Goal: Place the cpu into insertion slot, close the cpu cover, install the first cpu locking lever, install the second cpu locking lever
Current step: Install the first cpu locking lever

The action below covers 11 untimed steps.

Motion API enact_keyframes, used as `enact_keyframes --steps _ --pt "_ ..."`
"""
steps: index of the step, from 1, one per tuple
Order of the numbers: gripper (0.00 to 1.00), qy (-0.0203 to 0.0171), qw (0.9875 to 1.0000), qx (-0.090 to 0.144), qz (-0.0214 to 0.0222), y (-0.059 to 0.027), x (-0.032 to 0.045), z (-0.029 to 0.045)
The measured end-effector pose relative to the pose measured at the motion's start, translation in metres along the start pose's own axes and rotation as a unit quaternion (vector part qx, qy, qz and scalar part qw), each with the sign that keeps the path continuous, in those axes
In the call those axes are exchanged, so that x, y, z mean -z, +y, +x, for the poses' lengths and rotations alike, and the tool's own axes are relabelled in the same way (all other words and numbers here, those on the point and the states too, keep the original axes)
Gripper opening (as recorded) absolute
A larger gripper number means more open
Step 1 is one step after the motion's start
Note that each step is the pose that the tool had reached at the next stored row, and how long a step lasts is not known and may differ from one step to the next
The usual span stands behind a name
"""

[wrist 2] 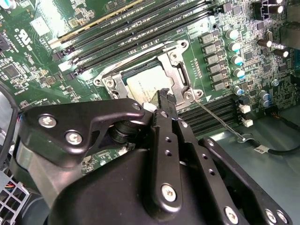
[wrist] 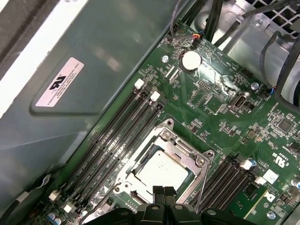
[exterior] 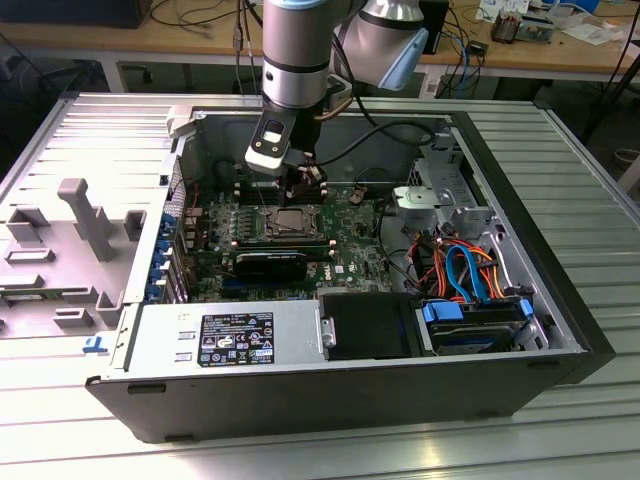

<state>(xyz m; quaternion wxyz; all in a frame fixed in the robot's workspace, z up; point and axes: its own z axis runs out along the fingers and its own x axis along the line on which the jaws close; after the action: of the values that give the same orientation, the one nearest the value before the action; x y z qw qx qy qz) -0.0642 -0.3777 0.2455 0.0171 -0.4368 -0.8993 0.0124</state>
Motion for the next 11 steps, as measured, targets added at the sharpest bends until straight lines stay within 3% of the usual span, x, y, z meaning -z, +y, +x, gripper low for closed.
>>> enact_keyframes --steps 11 --pt "0.11 -0.0008 0.9998 0.022 0.0004 0.0000 0.0000 0.0000"
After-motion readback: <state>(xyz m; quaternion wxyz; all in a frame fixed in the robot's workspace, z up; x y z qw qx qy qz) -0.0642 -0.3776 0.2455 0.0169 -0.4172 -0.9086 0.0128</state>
